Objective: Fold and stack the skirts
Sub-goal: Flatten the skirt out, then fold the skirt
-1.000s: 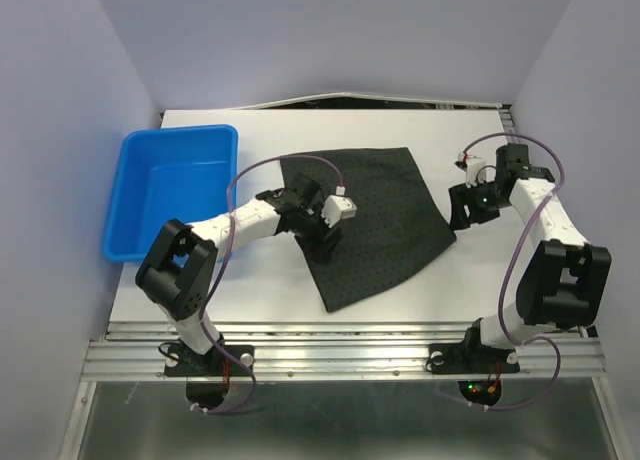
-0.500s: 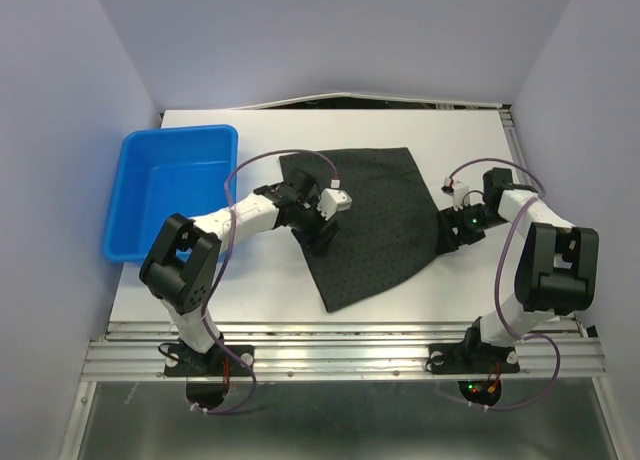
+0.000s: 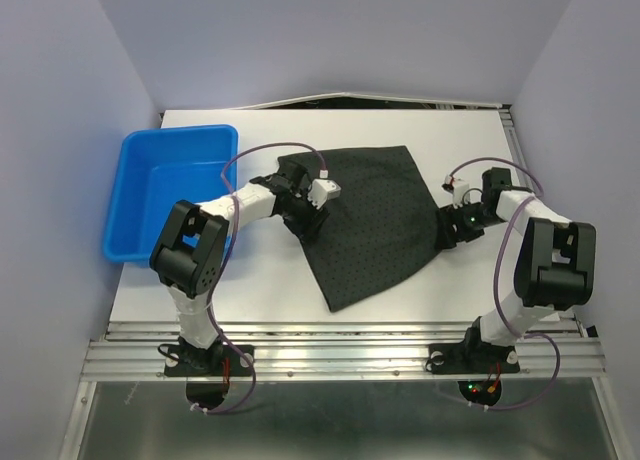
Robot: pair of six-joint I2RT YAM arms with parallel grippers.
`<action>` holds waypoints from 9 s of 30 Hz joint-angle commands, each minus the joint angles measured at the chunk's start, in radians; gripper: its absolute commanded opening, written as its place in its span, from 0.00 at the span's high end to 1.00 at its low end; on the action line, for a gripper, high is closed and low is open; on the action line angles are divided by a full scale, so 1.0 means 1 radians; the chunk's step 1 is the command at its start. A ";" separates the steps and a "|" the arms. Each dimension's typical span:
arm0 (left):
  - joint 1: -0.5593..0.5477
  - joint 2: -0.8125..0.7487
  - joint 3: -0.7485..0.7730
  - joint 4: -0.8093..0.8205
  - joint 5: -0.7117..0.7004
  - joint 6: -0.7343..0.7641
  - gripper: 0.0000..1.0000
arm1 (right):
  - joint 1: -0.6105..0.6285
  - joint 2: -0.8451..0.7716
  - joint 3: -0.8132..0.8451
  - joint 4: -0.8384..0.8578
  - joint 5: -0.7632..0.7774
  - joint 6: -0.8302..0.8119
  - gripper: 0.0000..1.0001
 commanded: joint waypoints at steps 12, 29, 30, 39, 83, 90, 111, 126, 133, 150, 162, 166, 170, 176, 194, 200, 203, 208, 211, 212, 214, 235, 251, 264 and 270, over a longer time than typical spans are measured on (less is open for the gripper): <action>-0.458 -0.373 -0.162 -0.114 -0.038 0.191 0.21 | 0.001 -0.021 0.075 -0.033 -0.061 0.124 0.30; -0.543 -0.187 -0.247 -0.033 -0.104 0.128 0.57 | -0.057 0.057 0.093 -0.007 -0.074 -0.040 0.22; -0.532 -0.190 -0.249 -0.039 -0.099 0.134 0.62 | -0.057 0.065 0.092 -0.004 -0.092 -0.043 0.22; -0.388 -0.174 -0.218 -0.128 -0.062 0.254 1.00 | -0.057 0.084 0.090 -0.028 -0.301 -0.111 0.34; -0.455 -0.479 -0.239 -0.378 0.079 0.345 0.40 | 0.012 -0.070 0.108 -0.596 0.067 -0.387 0.17; -0.328 -0.432 -0.094 -0.370 0.092 0.288 0.36 | 0.012 -0.023 0.392 -0.507 0.036 -0.199 0.22; 0.082 0.516 0.972 -0.069 0.163 -0.089 0.48 | 0.012 0.558 0.829 0.214 -0.123 0.328 0.46; 0.088 0.402 0.499 -0.034 0.180 -0.065 0.56 | 0.066 0.552 0.555 0.220 -0.027 0.156 0.48; 0.091 0.220 0.218 -0.114 0.163 0.065 0.60 | 0.084 0.415 0.402 0.162 -0.076 0.085 0.59; 0.142 0.443 0.844 -0.367 0.119 0.231 0.45 | 0.084 0.537 0.720 -0.036 -0.094 0.013 0.40; 0.146 0.537 0.830 -0.350 0.044 0.263 0.44 | 0.106 0.610 0.747 -0.231 -0.088 -0.215 0.43; 0.146 0.543 0.831 -0.358 0.022 0.280 0.49 | 0.106 0.623 0.753 -0.234 -0.073 -0.218 0.50; 0.151 0.547 0.847 -0.359 0.019 0.288 0.52 | 0.115 0.646 0.776 -0.258 -0.070 -0.228 0.53; 0.165 0.541 0.865 -0.362 0.037 0.285 0.51 | 0.115 0.686 0.871 -0.373 -0.126 -0.202 0.43; 0.183 0.561 0.902 -0.382 0.051 0.302 0.51 | 0.096 0.794 1.017 -0.510 -0.140 -0.247 0.59; 0.183 0.567 0.900 -0.410 0.066 0.326 0.66 | 0.129 0.762 0.968 -0.464 -0.116 -0.251 0.87; 0.189 0.552 0.905 -0.407 0.067 0.325 0.83 | 0.129 0.746 0.966 -0.430 -0.120 -0.214 0.99; 0.224 0.537 0.981 -0.300 0.005 0.187 1.00 | 0.129 0.685 0.958 -0.252 -0.097 -0.064 0.99; 0.257 0.534 1.061 -0.215 -0.041 0.110 1.00 | 0.129 0.653 0.961 -0.147 -0.071 0.013 0.99; 0.267 0.534 1.109 -0.189 -0.062 0.099 1.00 | 0.129 0.647 0.978 -0.127 -0.053 0.025 0.99; 0.275 0.521 1.140 -0.166 -0.079 0.096 1.00 | 0.119 0.631 1.001 -0.082 -0.039 0.058 0.99; 0.277 -0.168 0.295 0.032 -0.006 0.403 1.00 | 0.182 0.202 0.523 0.109 -0.067 -0.085 0.99; 0.165 -0.296 -0.215 0.118 -0.072 0.380 1.00 | 0.279 0.028 0.093 0.332 0.071 -0.140 0.99; 0.168 -0.315 0.001 0.000 -0.105 0.337 1.00 | 0.279 -0.027 0.276 0.252 0.062 -0.099 0.99; 0.162 -0.434 -0.015 -0.117 -0.059 0.371 1.00 | 0.279 -0.137 0.241 0.163 0.036 -0.161 0.99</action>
